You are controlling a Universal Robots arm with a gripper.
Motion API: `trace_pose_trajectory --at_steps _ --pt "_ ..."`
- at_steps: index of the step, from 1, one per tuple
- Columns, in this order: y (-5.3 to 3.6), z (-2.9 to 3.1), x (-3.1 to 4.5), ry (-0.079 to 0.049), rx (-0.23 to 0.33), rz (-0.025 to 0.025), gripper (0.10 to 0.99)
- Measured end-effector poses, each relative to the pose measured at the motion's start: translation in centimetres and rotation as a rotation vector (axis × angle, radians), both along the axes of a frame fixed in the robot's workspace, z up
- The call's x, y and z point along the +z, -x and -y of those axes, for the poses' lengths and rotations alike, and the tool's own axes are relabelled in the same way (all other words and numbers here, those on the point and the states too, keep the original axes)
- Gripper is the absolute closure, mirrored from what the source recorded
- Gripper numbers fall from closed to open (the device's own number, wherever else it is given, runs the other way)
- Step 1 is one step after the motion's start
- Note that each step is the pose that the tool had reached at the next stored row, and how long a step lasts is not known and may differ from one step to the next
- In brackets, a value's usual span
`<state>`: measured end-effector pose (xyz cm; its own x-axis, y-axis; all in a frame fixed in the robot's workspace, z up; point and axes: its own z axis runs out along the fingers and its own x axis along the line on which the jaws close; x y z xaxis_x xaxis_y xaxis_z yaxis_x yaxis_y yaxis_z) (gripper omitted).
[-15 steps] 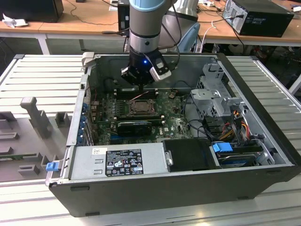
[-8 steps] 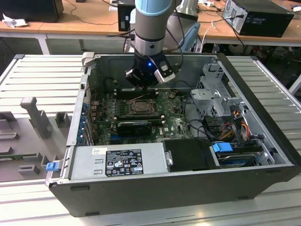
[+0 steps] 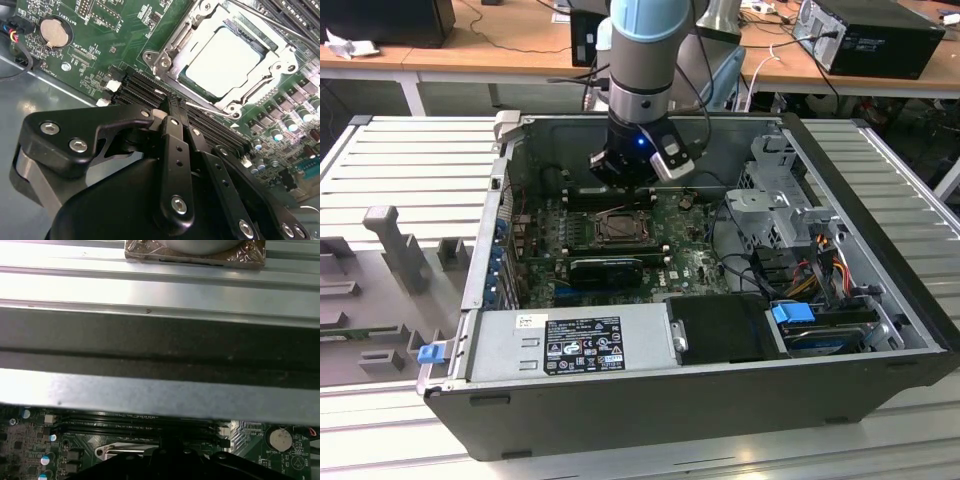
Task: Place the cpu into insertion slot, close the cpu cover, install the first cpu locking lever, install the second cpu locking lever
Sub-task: 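Install the first cpu locking lever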
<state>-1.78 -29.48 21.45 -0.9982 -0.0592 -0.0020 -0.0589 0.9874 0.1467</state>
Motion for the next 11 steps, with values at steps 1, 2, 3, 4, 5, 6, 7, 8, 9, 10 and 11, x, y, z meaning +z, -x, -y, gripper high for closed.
trace_pose_trajectory --at_steps 1,2,3,4,5,6,7,8,9,10,11 --pt "-0.02 0.00 -0.10 0.000 0.000 0.0000 0.980" --pt "-0.03 0.00 -0.17 0.000 0.000 0.0000 0.980" --pt "-0.04 0.00 -0.25 0.000 0.000 0.0000 0.980" --pt "-0.06 0.00 -0.36 0.001 0.000 0.0000 0.980" --pt "-0.09 0.00 -0.43 0.001 0.000 -0.0001 0.980" --pt "-0.11 0.00 -0.50 0.001 0.000 0.0000 0.980" --pt "-0.12 0.00 -0.57 0.002 0.000 0.0000 0.980" --pt "-0.15 0.00 -0.69 0.004 0.000 0.0000 0.980" --pt "-0.18 0.00 -0.78 0.006 0.000 0.0000 0.980" --pt "-0.19 0.00 -0.82 0.008 0.000 0.0000 0.980" --pt "-0.20 0.00 -0.85 0.010 0.000 0.0000 0.980"
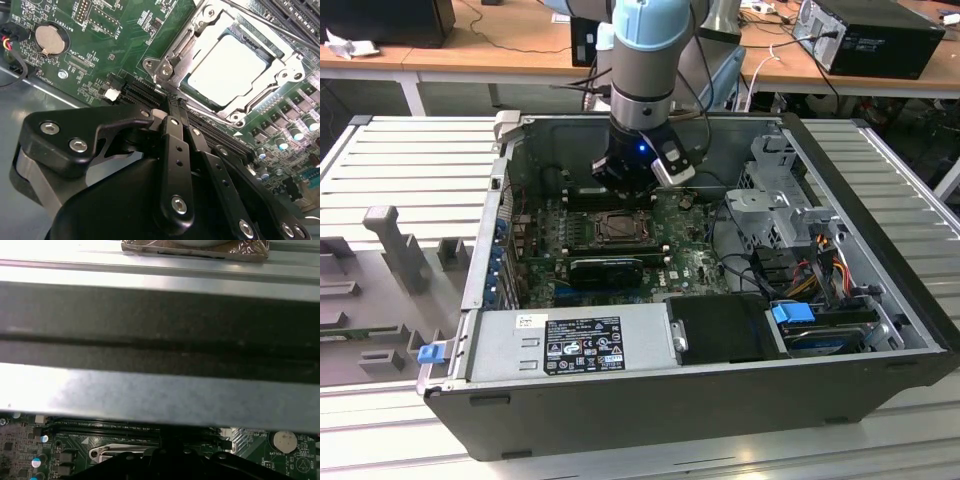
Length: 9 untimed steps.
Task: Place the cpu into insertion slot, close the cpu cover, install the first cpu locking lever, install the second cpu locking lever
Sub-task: 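Install the first cpu locking lever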
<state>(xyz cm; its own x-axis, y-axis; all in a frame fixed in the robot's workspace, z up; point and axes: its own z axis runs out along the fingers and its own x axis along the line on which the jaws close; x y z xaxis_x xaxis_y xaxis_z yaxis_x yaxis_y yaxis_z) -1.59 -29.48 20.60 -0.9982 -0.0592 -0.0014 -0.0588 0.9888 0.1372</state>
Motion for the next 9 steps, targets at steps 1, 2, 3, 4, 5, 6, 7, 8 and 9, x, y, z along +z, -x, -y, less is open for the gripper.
trace_pose_trajectory --at_steps 1,2,3,4,5,6,7,8,9 --pt "-0.01 0.00 -0.03 0.003 0.000 -0.0001 0.980" --pt "-0.03 0.00 -0.05 0.005 0.000 -0.0001 0.980" --pt "-0.03 0.00 -0.08 0.008 0.000 0.0000 0.980" --pt "-0.04 0.00 -0.10 0.010 0.000 0.0000 0.980" --pt "-0.04 0.00 -0.13 0.013 0.000 0.0000 0.980" --pt "-0.05 0.00 -0.16 0.015 0.000 0.0001 0.980" --pt "-0.06 0.00 -0.20 0.018 0.000 0.0002 0.980" --pt "-0.06 0.00 -0.22 0.020 0.000 0.0000 0.980" --pt "-0.07 0.01 -0.27 0.024 0.000 -0.0001 0.980"
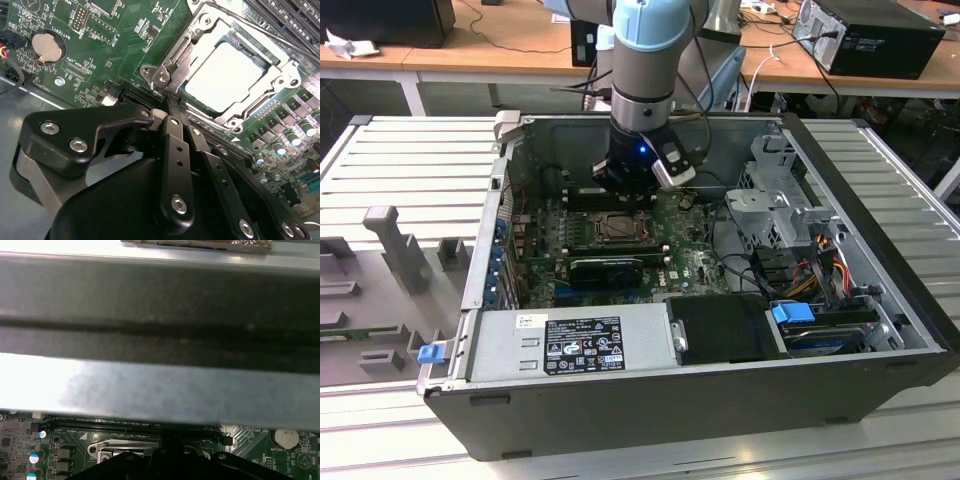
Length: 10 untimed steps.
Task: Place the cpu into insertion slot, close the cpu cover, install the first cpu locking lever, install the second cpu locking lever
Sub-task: 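Install the first cpu locking lever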
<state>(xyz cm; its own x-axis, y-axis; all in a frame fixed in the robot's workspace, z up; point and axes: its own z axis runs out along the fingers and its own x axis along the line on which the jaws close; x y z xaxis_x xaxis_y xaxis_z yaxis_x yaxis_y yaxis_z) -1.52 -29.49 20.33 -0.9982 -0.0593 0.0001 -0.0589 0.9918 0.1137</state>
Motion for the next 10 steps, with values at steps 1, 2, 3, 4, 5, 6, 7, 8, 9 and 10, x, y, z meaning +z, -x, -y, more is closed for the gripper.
trace_pose_trajectory --at_steps 1,2,3,4,5,6,7,8,9,10 --pt "-0.01 0.00 -0.04 0.002 0.000 0.0001 0.980" --pt "-0.01 0.00 -0.08 0.003 0.000 0.0001 0.980" --pt "-0.02 -0.01 -0.12 0.004 0.000 0.0000 0.980" --pt "-0.02 0.00 -0.15 0.004 0.000 0.0000 0.980" --pt "-0.02 0.00 -0.19 0.004 0.000 -0.0001 0.980" --pt "-0.04 0.00 -0.24 0.003 0.000 -0.0005 0.980" --pt "-0.04 0.00 -0.26 0.002 0.000 -0.0007 0.980" --pt "-0.04 0.00 -0.29 0.001 0.000 -0.0011 0.980" --pt "-0.05 0.00 -0.32 -0.001 0.000 -0.0013 0.980" --pt "-0.05 0.00 -0.34 -0.002 0.000 -0.0015 0.980"
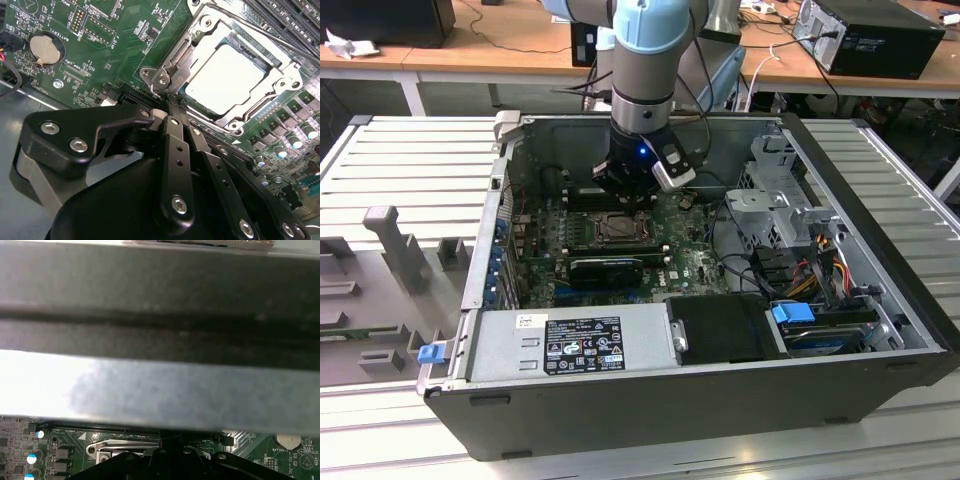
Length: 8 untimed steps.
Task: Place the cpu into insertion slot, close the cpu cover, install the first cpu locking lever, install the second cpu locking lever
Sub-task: 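Install the first cpu locking lever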
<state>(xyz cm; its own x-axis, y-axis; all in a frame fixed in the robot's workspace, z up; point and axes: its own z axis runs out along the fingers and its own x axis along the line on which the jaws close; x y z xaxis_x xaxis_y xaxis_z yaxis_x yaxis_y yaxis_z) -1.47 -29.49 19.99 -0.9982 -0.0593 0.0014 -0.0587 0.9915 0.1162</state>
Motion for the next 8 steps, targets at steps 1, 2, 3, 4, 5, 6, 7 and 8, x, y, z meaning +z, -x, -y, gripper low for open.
trace_pose_trajectory --at_steps 1,2,3,4,5,6,7,8 --pt "0.00 0.00 0.00 -0.001 0.000 -0.0001 0.980" --pt "0.00 -0.01 -0.01 -0.001 0.000 -0.0001 0.980" --pt "0.00 -0.02 0.05 -0.002 0.000 0.0000 0.980" --pt "-0.01 -0.04 0.24 -0.003 0.000 0.0005 0.980" --pt "-0.01 -0.04 0.43 -0.002 0.000 0.0002 0.980" --pt "0.00 -0.03 0.71 -0.001 0.000 0.0000 0.980" --pt "0.00 -0.03 1.05 -0.001 0.000 0.0000 0.980" --pt "0.00 -0.03 1.26 -0.002 0.000 0.0000 0.980"
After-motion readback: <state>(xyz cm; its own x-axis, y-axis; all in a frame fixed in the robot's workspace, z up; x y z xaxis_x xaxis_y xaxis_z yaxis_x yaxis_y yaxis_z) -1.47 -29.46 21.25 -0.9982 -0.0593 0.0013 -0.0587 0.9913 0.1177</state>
